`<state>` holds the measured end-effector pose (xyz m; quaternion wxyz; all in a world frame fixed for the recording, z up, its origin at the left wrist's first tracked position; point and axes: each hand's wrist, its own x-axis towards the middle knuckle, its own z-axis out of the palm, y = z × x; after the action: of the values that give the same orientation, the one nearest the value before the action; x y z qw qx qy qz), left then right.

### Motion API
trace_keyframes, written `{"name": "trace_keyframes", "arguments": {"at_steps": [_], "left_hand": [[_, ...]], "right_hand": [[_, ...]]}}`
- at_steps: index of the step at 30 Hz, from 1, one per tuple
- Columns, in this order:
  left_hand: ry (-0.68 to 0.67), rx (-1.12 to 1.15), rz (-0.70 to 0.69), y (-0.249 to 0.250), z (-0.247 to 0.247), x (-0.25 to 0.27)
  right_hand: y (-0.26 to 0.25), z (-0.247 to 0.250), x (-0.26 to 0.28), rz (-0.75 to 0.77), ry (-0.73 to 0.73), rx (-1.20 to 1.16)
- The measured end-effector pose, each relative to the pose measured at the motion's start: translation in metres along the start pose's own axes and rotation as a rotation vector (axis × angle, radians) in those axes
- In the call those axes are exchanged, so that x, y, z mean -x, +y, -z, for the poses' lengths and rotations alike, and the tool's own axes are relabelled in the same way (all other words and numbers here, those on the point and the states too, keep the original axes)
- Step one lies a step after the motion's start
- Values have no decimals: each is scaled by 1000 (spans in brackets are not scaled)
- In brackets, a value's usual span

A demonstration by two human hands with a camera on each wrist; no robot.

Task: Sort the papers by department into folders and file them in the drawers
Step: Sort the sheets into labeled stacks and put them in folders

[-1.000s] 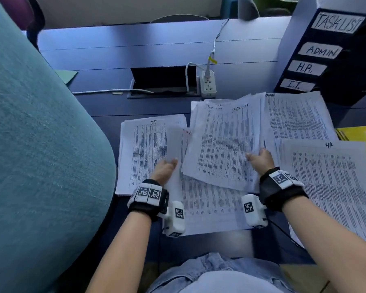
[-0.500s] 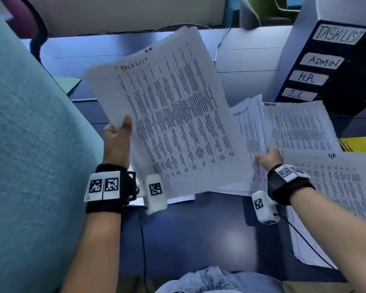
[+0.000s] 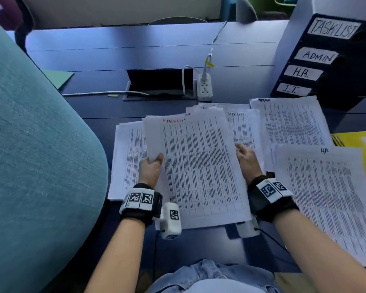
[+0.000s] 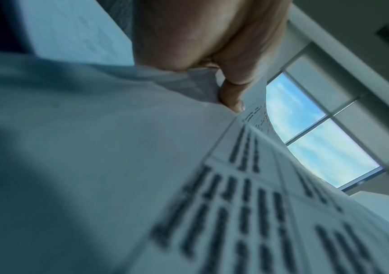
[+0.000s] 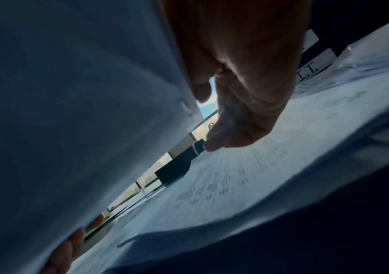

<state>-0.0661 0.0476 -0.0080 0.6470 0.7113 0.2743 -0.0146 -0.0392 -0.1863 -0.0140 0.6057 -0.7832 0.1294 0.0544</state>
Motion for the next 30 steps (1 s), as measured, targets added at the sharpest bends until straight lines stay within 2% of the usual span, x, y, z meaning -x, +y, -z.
{"name": "trace_keyframes", "arguments": {"at_steps": [5,8,10,14,17,26,30], "left_hand": [[-10,-136,67,-31,-4,-1],[-15,-162,69,-36,-5,0],[-26,-152,71,-36,-5,-2],[-23,-133,75,-38,-3,-3],[-31,-129,76,-39,-3,-2],[-74,-103,86,-40,3,-4],[-98,-130,110,-42,5,-11]], "right_hand": [[8,-2,13,31,-55,33],[14,-9,20,98,-152,306],[18,-13,22,142,-126,412],[25,-17,21,234,30,433],[30,-19,21,302,14,554],[35,-14,15,83,86,530],[40,-10,14,72,49,504]]}}
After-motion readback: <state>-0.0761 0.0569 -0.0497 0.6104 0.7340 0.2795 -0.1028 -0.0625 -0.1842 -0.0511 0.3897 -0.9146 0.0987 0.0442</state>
